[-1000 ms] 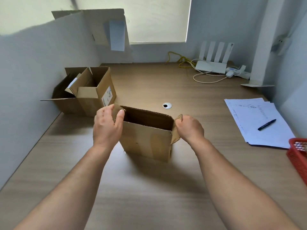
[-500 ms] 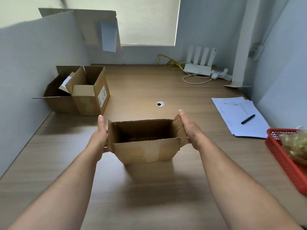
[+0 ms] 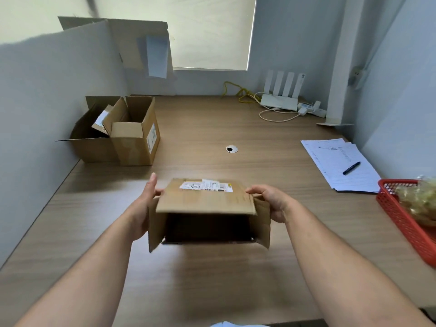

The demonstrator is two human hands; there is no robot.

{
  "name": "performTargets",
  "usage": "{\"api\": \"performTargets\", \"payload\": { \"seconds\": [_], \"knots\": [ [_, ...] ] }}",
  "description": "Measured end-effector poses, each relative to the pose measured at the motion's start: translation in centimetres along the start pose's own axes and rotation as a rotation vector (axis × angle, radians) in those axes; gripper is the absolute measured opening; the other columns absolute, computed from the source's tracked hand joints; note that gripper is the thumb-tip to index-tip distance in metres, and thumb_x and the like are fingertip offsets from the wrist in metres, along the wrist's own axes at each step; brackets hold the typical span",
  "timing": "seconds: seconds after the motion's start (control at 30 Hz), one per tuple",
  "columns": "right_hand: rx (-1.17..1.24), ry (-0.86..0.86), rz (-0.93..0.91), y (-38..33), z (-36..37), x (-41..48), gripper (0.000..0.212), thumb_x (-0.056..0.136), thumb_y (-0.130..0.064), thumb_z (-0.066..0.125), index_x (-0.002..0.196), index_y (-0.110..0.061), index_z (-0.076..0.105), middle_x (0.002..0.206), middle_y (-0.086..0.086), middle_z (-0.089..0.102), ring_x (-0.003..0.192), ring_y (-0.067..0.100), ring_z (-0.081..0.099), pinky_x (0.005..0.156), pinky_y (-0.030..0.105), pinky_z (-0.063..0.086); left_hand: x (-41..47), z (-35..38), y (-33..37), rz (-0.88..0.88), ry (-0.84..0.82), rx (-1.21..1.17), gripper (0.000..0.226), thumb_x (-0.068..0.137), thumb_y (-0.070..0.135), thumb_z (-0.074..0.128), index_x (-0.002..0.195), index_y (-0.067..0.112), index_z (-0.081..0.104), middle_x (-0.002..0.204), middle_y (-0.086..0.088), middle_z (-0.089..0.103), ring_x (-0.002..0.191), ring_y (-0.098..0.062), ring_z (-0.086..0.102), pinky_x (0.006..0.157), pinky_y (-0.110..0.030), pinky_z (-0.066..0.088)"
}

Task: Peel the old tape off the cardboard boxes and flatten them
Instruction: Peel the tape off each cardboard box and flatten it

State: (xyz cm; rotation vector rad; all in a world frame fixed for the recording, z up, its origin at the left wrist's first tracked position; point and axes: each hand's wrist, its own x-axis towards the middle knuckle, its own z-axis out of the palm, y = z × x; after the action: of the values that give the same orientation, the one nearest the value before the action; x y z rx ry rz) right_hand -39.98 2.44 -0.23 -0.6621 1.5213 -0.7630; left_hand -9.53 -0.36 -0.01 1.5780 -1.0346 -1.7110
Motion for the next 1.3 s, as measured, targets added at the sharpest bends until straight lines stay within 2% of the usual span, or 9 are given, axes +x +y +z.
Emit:
{"api": "performTargets", "payload": {
  "seconds": [0.17, 0.3, 0.4, 0.53, 0.67, 0.8, 0.93, 1.1, 1.3],
  "knots": [
    [0.165, 0.020, -0.158, -0.5, 1.4, -0.2, 0.024, 0.089, -0.029, 0.052, 0.070, -0.016, 0.059, 0.078, 0.003, 0.061, 0.079, 0.018, 0.058, 0.072, 0.037, 0.048, -0.4, 0.0, 0.9, 0.133, 0.078, -0.195, 0.088, 0.081, 0.083, 0.027, 0.114, 0.010, 0.063, 0.095, -0.007, 0.070, 0.104, -0.023, 0.061, 0.085, -0.050, 0.051],
    [0.131, 0.024, -0.193, -1.1, 2.4, -0.2, 0.047, 0.086, -0.061, 0.047, 0.077, -0.018, 0.063, 0.079, 0.002, 0.068, 0.083, 0.020, 0.062, 0.080, 0.041, 0.050, -1.2, 0.4, 1.4, 0.226, 0.114, -0.151, 0.082, 0.081, 0.082, 0.022, 0.123, 0.024, 0.061, 0.107, 0.000, 0.071, 0.107, -0.015, 0.059, 0.082, -0.043, 0.046],
    [0.172, -0.025, -0.219, -0.9, 3.1, -0.5, 0.043, 0.087, -0.053, 0.041, 0.063, -0.024, 0.061, 0.083, 0.002, 0.065, 0.080, 0.021, 0.060, 0.072, 0.038, 0.048, -1.6, 0.4, 1.8, 0.313, 0.151, -0.132, 0.077, 0.084, 0.079, 0.021, 0.128, 0.027, 0.057, 0.114, 0.006, 0.067, 0.108, -0.007, 0.056, 0.090, -0.040, 0.040],
    [0.270, -0.084, -0.168, -0.4, 3.8, -0.2, 0.053, 0.091, -0.055, 0.026, 0.094, -0.017, 0.064, 0.093, 0.007, 0.062, 0.090, 0.025, 0.058, 0.082, 0.044, 0.042, -2.8, 0.3, 2.4, 0.400, 0.197, -0.124, 0.062, 0.090, 0.070, 0.026, 0.128, 0.030, 0.055, 0.107, 0.007, 0.070, 0.085, 0.001, 0.067, 0.058, -0.016, 0.052],
    [0.220, -0.108, -0.148, 0.4, 5.0, 0.0, 0.051, 0.090, -0.064, 0.035, 0.089, -0.021, 0.061, 0.076, 0.001, 0.066, 0.082, 0.024, 0.062, 0.081, 0.042, 0.047, -3.6, -0.3, 2.8, 0.485, 0.311, -0.096, 0.052, 0.093, 0.065, 0.035, 0.124, 0.030, 0.059, 0.119, -0.003, 0.065, 0.111, -0.021, 0.061, 0.088, -0.039, 0.052],
    [0.312, -0.156, -0.083, 2.1, 6.6, 0.4, 0.040, 0.096, -0.047, 0.035, 0.096, -0.018, 0.062, 0.079, 0.007, 0.063, 0.076, 0.027, 0.062, 0.084, 0.045, 0.049, -4.8, -0.1, 4.0, 0.636, 0.540, 0.257, 0.054, 0.088, 0.049, 0.032, 0.131, 0.028, 0.057, 0.131, 0.000, 0.053, 0.127, -0.019, 0.043, 0.111, -0.040, 0.029],
    [0.314, -0.193, 0.027, 5.3, 7.9, 1.2, 0.033, 0.092, -0.029, 0.034, 0.090, -0.017, 0.065, 0.082, 0.007, 0.060, 0.070, 0.025, 0.059, 0.087, 0.048, 0.047, -5.4, 1.2, 3.9, 0.713, 0.580, 0.625, 0.042, 0.090, 0.038, 0.043, 0.124, 0.026, 0.064, 0.123, 0.003, 0.053, 0.120, -0.020, 0.038, 0.098, -0.029, 0.023],
    [-0.001, -0.107, 0.191, 8.2, 8.3, 1.6, 0.017, 0.090, -0.037, 0.048, 0.083, -0.022, 0.050, 0.060, 0.001, 0.043, 0.049, 0.017, 0.040, 0.061, 0.030, 0.042, -5.1, 3.2, 1.8, 0.678, 0.453, 0.979, 0.036, 0.092, 0.045, 0.051, 0.127, 0.039, 0.055, 0.146, 0.007, 0.040, 0.135, -0.020, 0.029, 0.110, -0.038, 0.018],
    [-0.221, 0.057, 0.036, 7.1, 8.1, 2.4, 0.016, 0.082, -0.023, 0.063, 0.078, -0.019, 0.048, 0.072, 0.007, 0.049, 0.060, 0.022, 0.046, 0.063, 0.033, 0.037, -3.9, 4.9, 0.6, 0.676, 0.479, 1.198, 0.042, 0.091, 0.054, 0.043, 0.130, 0.041, 0.049, 0.144, 0.007, 0.040, 0.135, -0.017, 0.026, 0.109, -0.037, 0.014]
  ]
}}
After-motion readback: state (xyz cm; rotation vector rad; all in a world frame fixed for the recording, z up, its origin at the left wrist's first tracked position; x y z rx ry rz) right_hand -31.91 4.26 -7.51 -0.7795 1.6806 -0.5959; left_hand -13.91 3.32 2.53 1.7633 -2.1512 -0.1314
